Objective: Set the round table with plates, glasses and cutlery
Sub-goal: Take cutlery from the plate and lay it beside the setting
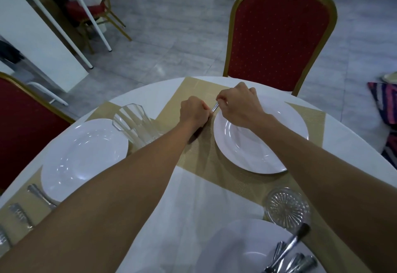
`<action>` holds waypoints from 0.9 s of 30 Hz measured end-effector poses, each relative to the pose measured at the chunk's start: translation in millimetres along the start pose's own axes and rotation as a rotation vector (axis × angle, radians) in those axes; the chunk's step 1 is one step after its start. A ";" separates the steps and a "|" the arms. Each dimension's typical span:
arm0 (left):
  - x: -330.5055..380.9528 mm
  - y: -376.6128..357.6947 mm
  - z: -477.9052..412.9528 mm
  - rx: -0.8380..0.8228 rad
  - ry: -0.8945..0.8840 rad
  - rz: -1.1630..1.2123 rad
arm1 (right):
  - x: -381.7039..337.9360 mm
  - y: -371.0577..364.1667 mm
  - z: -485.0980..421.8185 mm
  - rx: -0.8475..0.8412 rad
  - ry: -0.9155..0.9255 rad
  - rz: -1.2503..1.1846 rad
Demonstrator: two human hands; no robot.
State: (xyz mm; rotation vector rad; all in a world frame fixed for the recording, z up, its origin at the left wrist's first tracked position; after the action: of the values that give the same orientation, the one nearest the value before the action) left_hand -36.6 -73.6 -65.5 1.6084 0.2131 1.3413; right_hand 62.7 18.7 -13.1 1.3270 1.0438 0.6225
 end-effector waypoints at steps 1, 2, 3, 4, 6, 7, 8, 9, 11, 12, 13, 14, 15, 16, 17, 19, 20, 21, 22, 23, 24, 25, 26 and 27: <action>0.4 -0.1 -0.4 0.003 -0.003 -0.001 | 0.8 0.5 0.5 0.001 -0.001 -0.002; 0.9 0.1 -0.1 0.007 0.000 0.002 | 1.7 0.9 1.1 0.004 -0.002 0.001; 0.3 -0.2 -0.5 0.013 0.003 0.006 | 2.5 1.6 2.1 0.008 0.001 0.008; -0.4 -0.1 -0.7 0.018 0.007 0.011 | 3.4 2.3 3.2 0.015 0.006 0.016; 0.4 -0.4 -0.2 0.010 -0.002 0.014 | 4.4 5.0 6.1 0.035 0.014 0.023; 2.3 0.1 0.4 0.004 -0.012 0.015 | 4.5 6.8 7.9 0.043 0.015 0.023; 4.3 1.5 1.7 0.001 -0.018 0.019 | 4.2 8.8 9.7 0.052 0.018 0.022; 5.7 2.6 2.4 -0.002 -0.026 0.021 | 4.0 10.8 11.3 0.059 0.020 0.023; 7.2 4.0 6.8 -0.007 -0.024 0.033 | 4.3 14.5 16.3 0.064 0.019 0.022; 6.8 4.6 10.4 -0.005 -0.010 0.044 | 4.7 16.5 20.3 0.069 0.019 0.015; 5.6 5.8 14.1 0.001 0.004 0.048 | 5.2 19.2 25.8 0.076 0.017 0.002; 3.2 7.5 17.7 0.010 0.024 0.052 | 5.8 21.7 31.9 0.080 0.014 -0.012; 1.0 10.2 22.2 0.019 0.040 0.055 | 6.3 24.2 39.4 0.079 0.007 -0.025; 0.1 14.8 28.1 0.028 0.055 0.061 | 6.8 27.4 48.2 0.076 -0.004 -0.038; -0.3 19.9 33.4 0.037 0.066 0.067 | 8.0 30.6 57.1 0.071 -0.020 -0.054; 0.9 31.6 47.2 0.051 0.084 0.076 | 9.3 38.1 77.5 0.044 -0.061 -0.095; 3.4 36.8 55.9 0.051 0.092 0.078 | 8.7 41.6 88.6 0.031 -0.071 -0.115; 7.8 41.2 65.1 0.043 0.095 0.080 | 7.5 45.0 100.2 0.015 -0.081 -0.139; 13.8 45.4 75.0 0.035 0.093 0.084 | 5.7 48.0 112.5 -0.002 -0.093 -0.165; 19.8 48.9 86.1 0.029 0.081 0.090 | 3.5 49.9 126.2 -0.021 -0.102 -0.188; 26.3 51.8 99.5 0.013 0.066 0.092 | -0.8 53.2 140.2 -0.037 -0.104 -0.207; 33.1 52.1 114.7 -0.028 0.049 0.084 | -5.2 55.4 154.1 -0.060 -0.106 -0.218; 38.9 48.7 131.0 -0.101 0.037 0.064 | -9.1 57.7 168.6 -0.100 -0.114 -0.214; 41.2 40.9 148.2 -0.201 0.031 0.035 | -12.2 56.7 184.8 -0.174 -0.128 -0.201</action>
State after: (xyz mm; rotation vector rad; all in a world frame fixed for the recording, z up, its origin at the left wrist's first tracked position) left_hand 82.9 -149.5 7.4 1.4289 0.0667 1.3699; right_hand 230.2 -68.4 30.0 1.0814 0.9811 0.4602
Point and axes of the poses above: each hand's wrist, its own z-axis away from the middle knuckle, its own y-axis out of the back of the hand, x = y × z, the point moved 9 cm from there along -z, towards the middle knuckle, and after that the axes turned 6 degrees about z, right-handed, at the moved point
